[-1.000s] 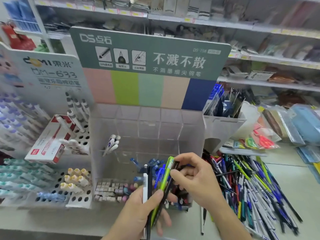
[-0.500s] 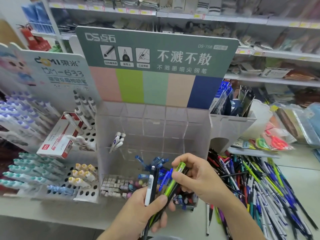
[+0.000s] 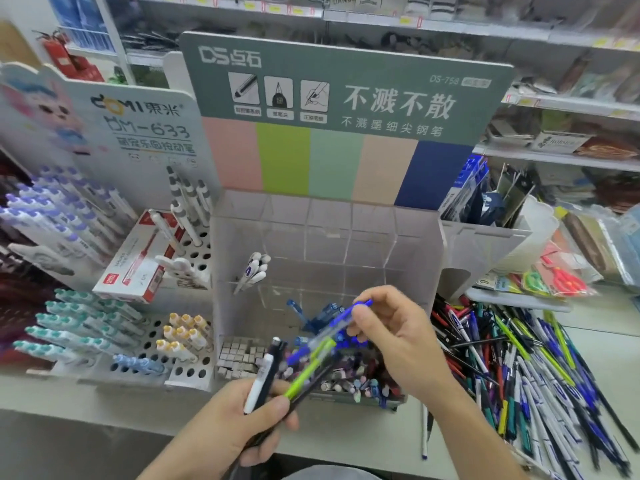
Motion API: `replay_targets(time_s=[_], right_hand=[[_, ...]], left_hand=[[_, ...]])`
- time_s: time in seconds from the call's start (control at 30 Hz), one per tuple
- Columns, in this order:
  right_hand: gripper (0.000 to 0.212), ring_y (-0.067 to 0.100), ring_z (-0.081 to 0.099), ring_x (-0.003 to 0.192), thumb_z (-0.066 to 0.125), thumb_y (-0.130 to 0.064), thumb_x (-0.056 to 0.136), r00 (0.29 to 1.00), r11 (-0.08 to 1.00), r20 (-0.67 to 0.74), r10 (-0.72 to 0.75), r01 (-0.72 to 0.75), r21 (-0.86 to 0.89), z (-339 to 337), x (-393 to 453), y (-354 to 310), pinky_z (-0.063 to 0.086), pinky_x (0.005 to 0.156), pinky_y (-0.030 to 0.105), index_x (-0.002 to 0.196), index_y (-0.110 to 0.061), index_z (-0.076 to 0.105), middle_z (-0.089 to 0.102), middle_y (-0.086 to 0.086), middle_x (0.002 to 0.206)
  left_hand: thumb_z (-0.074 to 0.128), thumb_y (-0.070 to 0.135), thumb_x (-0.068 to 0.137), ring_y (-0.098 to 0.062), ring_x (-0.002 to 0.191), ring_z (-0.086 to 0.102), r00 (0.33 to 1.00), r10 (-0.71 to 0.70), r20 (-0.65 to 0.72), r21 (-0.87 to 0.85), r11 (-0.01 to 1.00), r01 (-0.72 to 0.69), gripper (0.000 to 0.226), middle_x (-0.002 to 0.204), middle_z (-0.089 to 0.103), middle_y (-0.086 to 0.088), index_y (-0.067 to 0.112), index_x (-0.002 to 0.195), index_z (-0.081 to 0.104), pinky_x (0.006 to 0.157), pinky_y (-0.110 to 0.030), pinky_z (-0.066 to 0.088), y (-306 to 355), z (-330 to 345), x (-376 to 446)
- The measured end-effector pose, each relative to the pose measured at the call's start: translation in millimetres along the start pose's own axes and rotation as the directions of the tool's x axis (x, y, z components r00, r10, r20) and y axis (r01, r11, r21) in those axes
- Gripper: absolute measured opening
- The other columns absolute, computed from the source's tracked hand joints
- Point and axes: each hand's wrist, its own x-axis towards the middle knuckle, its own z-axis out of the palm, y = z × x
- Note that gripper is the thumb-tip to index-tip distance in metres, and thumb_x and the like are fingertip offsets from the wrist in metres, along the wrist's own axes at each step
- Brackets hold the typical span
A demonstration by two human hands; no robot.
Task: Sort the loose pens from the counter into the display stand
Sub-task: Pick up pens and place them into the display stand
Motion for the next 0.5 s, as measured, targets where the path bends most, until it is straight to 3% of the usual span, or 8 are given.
replay_targets(time_s=[0.07, 0.13, 0.2, 0.3, 0.43, 0.5], right_hand=[[0.012, 0.024, 0.071, 0.076, 0.064, -0.021, 0.093, 0.985, 0.994, -0.164, -0.057, 0.071, 0.083, 10, 3, -7, 0.059, 0.071, 0.031, 0.102, -0.013, 0.067, 0.073, 0.010, 0.085], [0.012, 0.022, 0.073, 0.077, 0.065, -0.019, 0.093, 0.962, 0.988, -0.250, -0.107, 0.131, 0.082, 26, 5, -11, 0.061, 0.071, 0.030, 0.103, -0.013, 0.068, 0.075, 0.008, 0.087], [0.009, 0.019, 0.075, 0.080, 0.068, -0.014, 0.094, 0.967, 0.991, -0.218, -0.128, 0.134, 0.013, 47, 10, -10, 0.061, 0.075, 0.030, 0.103, -0.016, 0.070, 0.076, 0.003, 0.088], [0.009, 0.011, 0.074, 0.075, 0.076, -0.012, 0.090, 0.971, 0.952, -0.127, -0.202, 0.165, -0.257, 75, 20, 3, 0.058, 0.071, 0.022, 0.096, -0.019, 0.075, 0.076, -0.010, 0.082], [0.011, 0.005, 0.067, 0.066, 0.079, -0.013, 0.087, 0.945, 0.817, -0.089, -0.315, 0.222, -0.532, 93, 30, 19, 0.056, 0.066, 0.025, 0.093, -0.021, 0.074, 0.071, -0.017, 0.074], [0.013, 0.004, 0.064, 0.061, 0.079, -0.019, 0.088, 0.954, 0.747, -0.053, -0.297, 0.197, -0.634, 95, 32, 26, 0.056, 0.063, 0.029, 0.096, -0.023, 0.069, 0.068, -0.017, 0.072]], left_hand=[[0.069, 0.022, 0.091, -0.016, 0.036, 0.034, 0.995, 0.006, -0.101, -0.118, 0.993, -0.018, 0.035, 0.052, 0.046, -0.015, -0.012, 0.089, 0.066, 0.037, -0.021, 0.026, -9, -13, -10], [0.064, 0.019, 0.084, -0.016, 0.034, 0.032, 0.975, 0.030, -0.221, -0.210, 0.975, -0.077, 0.033, 0.053, 0.045, -0.017, -0.013, 0.089, 0.064, 0.037, -0.021, 0.024, -18, -24, -17], [0.062, 0.015, 0.082, -0.017, 0.035, 0.032, 0.929, 0.055, -0.365, -0.312, 0.934, -0.177, 0.032, 0.064, 0.049, -0.025, -0.014, 0.095, 0.063, 0.037, -0.022, 0.025, -25, -33, -22], [0.061, 0.015, 0.084, -0.020, 0.038, 0.034, 0.861, 0.078, -0.503, -0.352, 0.891, -0.287, 0.033, 0.077, 0.054, -0.025, -0.011, 0.104, 0.063, 0.034, -0.023, 0.028, -33, -44, -28], [0.062, 0.021, 0.087, -0.020, 0.044, 0.033, 0.853, 0.084, -0.515, -0.349, 0.888, -0.298, 0.034, 0.073, 0.052, -0.022, -0.008, 0.105, 0.066, 0.038, -0.025, 0.030, -40, -53, -34], [0.061, 0.022, 0.088, -0.020, 0.043, 0.033, 0.857, 0.082, -0.509, -0.353, 0.888, -0.295, 0.036, 0.064, 0.049, -0.021, -0.010, 0.103, 0.063, 0.039, -0.024, 0.030, -41, -53, -34]])
